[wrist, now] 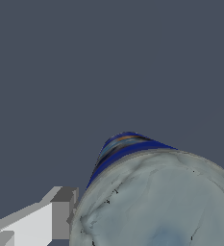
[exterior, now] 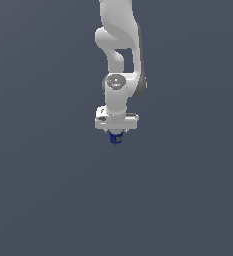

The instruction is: Pick up the object and move it to a goal position.

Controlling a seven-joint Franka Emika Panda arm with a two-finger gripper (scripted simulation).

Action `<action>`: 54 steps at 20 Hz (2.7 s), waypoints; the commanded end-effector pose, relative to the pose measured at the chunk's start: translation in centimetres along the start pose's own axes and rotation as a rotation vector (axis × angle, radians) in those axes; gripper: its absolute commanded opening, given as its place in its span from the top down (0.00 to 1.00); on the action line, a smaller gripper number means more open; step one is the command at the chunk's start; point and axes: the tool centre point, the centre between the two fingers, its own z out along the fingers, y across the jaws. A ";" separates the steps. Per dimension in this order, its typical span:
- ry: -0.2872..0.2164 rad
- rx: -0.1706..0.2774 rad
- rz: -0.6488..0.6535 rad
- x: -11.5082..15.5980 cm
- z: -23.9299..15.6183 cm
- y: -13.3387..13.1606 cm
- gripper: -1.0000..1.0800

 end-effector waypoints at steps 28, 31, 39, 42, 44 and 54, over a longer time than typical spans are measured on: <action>0.001 0.000 0.000 2.6 -6.9 -0.5 1.00; 0.001 0.000 0.000 3.6 -9.5 -0.7 1.00; 0.001 0.000 0.000 6.6 -17.0 -1.3 1.00; 0.001 0.000 0.000 7.7 -19.8 -1.5 1.00; 0.001 0.000 0.000 8.5 -21.5 -1.7 1.00; 0.001 0.000 0.000 11.7 -28.8 -2.2 1.00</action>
